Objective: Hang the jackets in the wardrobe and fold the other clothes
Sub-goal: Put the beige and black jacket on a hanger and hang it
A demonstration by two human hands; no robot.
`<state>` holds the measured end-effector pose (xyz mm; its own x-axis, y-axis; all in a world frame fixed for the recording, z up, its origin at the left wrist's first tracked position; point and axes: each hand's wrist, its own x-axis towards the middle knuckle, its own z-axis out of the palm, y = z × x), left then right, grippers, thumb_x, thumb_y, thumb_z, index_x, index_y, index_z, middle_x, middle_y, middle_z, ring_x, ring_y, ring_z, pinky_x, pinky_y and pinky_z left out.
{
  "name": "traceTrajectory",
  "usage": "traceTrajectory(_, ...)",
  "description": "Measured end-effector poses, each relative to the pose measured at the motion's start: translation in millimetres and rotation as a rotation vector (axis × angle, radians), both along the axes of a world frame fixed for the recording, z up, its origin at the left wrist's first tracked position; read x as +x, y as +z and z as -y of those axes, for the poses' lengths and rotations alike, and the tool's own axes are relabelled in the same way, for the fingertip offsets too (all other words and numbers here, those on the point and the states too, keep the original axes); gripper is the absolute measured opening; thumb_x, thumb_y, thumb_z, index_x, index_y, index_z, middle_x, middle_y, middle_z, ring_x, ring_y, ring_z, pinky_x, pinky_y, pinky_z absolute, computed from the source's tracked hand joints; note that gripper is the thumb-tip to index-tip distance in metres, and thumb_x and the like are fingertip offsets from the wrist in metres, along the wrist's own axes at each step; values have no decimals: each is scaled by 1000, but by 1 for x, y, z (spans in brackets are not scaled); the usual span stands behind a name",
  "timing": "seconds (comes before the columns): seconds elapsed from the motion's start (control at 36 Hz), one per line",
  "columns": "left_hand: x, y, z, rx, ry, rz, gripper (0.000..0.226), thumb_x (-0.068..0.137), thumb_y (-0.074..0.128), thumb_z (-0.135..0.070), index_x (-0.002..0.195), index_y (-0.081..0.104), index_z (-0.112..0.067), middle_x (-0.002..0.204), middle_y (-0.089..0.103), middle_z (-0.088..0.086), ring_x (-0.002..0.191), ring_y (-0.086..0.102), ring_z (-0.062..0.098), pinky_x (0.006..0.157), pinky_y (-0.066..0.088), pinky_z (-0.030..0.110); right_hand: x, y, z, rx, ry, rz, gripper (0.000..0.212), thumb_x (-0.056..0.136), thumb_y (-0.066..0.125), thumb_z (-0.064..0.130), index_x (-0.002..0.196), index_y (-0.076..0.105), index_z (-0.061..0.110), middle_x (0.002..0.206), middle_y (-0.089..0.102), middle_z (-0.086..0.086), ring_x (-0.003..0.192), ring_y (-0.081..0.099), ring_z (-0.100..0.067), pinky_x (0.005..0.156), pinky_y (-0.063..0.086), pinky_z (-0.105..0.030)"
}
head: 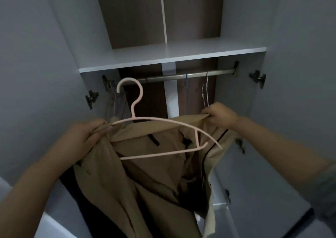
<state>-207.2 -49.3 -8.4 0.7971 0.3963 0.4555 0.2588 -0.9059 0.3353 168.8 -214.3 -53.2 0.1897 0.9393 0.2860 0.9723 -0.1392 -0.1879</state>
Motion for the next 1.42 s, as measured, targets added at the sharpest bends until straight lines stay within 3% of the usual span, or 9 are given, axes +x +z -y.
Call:
traceTrajectory(0.14, 4, -4, -6, 83, 80, -152, 44, 95, 38, -58, 86, 65, -24, 83, 60, -1, 76, 61, 17, 69, 49, 46, 10, 23, 19, -57, 31, -360, 12, 91, 56, -2, 84, 66, -4, 81, 59, -7, 79, 55, -16, 71, 40, -22)
traceTrajectory(0.47, 64, -35, 16, 210, 303, -56, 19, 95, 56, -31, 86, 70, -22, 74, 48, -6, 65, 47, 12, 47, 21, 23, -13, 33, 19, 51, -266, -645, 24, 98, 52, 16, 95, 68, -2, 86, 64, -9, 83, 58, -18, 69, 45, -26)
traceTrajectory(0.58, 92, -46, 32, 113, 297, -20, 21, 96, 54, -26, 83, 66, -13, 77, 50, -2, 67, 49, 14, 52, 31, 31, -43, 36, 12, 115, -142, -797, 20, 97, 53, 13, 96, 68, 0, 85, 63, -7, 80, 59, -16, 71, 46, -24)
traceTrajectory(0.67, 100, -51, 41, 56, 260, 67, 21, 96, 55, -24, 82, 61, -9, 79, 53, 1, 68, 52, 16, 56, 38, 34, -56, 39, 16, -152, 141, -961, 17, 96, 56, 21, 113, 59, 19, 108, 65, 2, 97, 63, -9, 84, 50, -19)
traceTrajectory(0.86, 93, -42, 38, 92, 272, 222, 33, 91, 61, -6, 71, 37, -18, 69, 38, -7, 54, 39, 9, 45, 20, 19, -28, 34, 33, 153, 45, -391, 63, 90, 64, 22, 146, 33, 19, 136, 37, 3, 129, 35, -10, 112, 26, -21)
traceTrajectory(0.94, 96, -33, 36, 110, 262, 273, 34, 88, 61, -4, 71, 37, -19, 69, 38, -8, 55, 38, 7, 46, 21, 18, -29, 19, 35, 24, 51, -493, 35, 96, 49, 31, 122, 55, 9, 115, 61, -5, 104, 54, -12, 98, 45, -29)
traceTrajectory(1.08, 106, -13, 21, 51, 208, 359, 36, 91, 59, -5, 68, 39, -25, 69, 40, -11, 61, 42, 4, 52, 28, 18, -33, 13, 23, 301, -46, -333, 36, 97, 44, 39, 83, 55, 7, 72, 62, -6, 66, 59, -16, 63, 45, -42)
traceTrajectory(1.28, 134, 21, 19, 83, 328, 140, 18, 95, 51, -12, 90, 68, -10, 98, 56, 3, 93, 52, 24, 77, 40, 35, -27, 26, 8, 317, -329, -17, 37, 100, 36, 46, 88, 58, 19, 82, 67, -2, 80, 65, -24, 54, 39, -29)
traceTrajectory(1.42, 162, 53, 37, -133, 308, 227, 31, 98, 51, -28, 71, 55, -14, 86, 42, 2, 84, 54, 19, 63, 27, 23, -15, 63, -9, 424, -363, -278, 35, 96, 42, 51, 74, 57, 28, 74, 60, 10, 82, 62, -18, 59, 36, -29)
